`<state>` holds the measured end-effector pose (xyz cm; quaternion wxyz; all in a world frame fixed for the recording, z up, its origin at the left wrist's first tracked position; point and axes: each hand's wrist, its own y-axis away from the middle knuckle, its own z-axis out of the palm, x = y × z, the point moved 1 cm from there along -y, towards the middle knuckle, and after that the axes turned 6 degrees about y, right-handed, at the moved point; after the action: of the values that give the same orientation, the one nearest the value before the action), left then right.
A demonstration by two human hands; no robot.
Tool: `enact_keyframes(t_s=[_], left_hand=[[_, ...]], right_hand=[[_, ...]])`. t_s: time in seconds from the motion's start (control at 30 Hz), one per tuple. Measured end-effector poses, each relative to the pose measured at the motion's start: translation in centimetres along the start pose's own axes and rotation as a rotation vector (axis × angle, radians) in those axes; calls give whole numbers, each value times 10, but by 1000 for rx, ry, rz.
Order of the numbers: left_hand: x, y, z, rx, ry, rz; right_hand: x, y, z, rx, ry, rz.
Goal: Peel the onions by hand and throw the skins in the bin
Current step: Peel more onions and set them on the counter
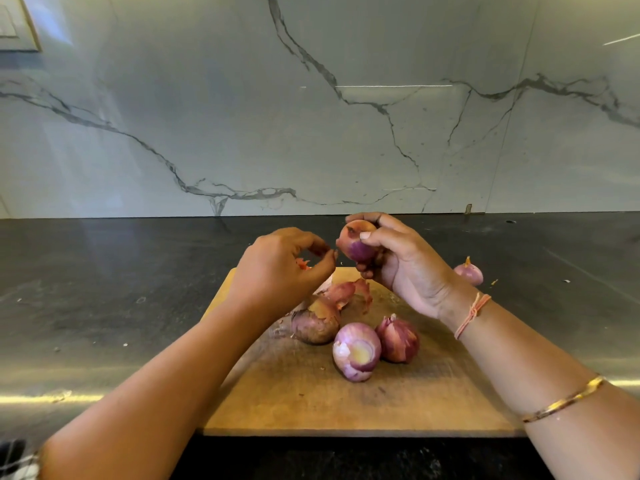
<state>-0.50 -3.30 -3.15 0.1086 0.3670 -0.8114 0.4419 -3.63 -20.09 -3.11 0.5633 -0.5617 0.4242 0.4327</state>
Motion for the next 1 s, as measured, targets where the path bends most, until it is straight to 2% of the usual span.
enact_keyframes(t_s=[0.13,0.3,0.47,0.63,1.0], left_hand=[[5,1,0,139,241,7],[10,2,2,129,495,-65],[10,2,2,129,621,-105],[9,1,4,149,646,-125],[11,0,2,195,509,-85]], right_hand=[[0,1,3,-69,6,20],[-1,4,5,-90,13,22],[2,3,5,-75,45,18],[1,4,6,-80,61,-12],[0,3,10,-102,7,36]])
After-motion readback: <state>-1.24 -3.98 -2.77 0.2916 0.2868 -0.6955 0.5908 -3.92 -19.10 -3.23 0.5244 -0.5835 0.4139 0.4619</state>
